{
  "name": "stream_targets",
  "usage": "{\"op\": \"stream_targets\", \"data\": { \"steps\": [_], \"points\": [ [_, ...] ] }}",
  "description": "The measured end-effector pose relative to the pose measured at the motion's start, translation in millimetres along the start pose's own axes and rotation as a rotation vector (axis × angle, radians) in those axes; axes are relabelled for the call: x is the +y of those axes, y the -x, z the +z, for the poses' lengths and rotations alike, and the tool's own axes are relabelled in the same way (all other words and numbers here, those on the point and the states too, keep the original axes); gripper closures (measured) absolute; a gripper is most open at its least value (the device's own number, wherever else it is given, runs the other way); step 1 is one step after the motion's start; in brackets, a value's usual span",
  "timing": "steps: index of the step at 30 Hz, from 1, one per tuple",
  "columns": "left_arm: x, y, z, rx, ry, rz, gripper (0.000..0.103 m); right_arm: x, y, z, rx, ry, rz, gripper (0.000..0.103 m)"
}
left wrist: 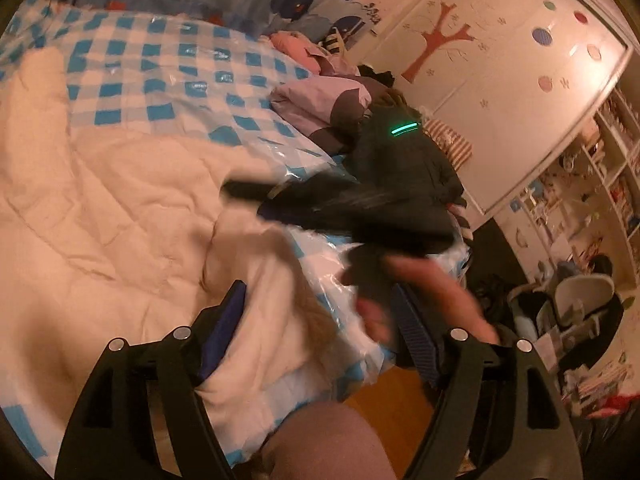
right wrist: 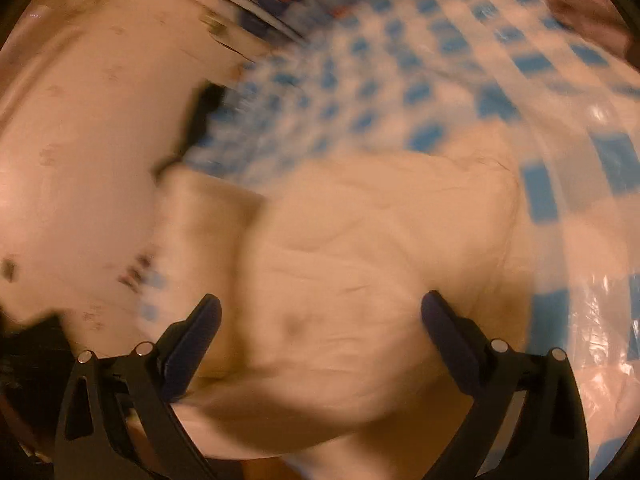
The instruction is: Fold large clothes
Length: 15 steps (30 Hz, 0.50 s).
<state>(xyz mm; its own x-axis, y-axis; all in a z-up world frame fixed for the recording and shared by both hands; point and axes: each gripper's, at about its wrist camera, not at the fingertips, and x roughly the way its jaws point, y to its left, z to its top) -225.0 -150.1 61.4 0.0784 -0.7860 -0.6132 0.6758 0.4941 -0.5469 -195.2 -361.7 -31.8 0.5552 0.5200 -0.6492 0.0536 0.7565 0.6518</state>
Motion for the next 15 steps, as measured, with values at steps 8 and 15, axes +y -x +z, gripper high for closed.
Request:
{"op": "stream_targets", "data": {
  "steps": [8, 15],
  "points": [
    [67, 119, -3, -0.251, 0.115, 0.143, 0.023, 11, 18, -1, -0.060, 0.073, -0.070, 0.009],
    [180, 115, -11, -0.342, 0.370, 0.102, 0.023, 110, 1, 52, 0.074, 0.204, 0.191, 0.007]
  ]
}}
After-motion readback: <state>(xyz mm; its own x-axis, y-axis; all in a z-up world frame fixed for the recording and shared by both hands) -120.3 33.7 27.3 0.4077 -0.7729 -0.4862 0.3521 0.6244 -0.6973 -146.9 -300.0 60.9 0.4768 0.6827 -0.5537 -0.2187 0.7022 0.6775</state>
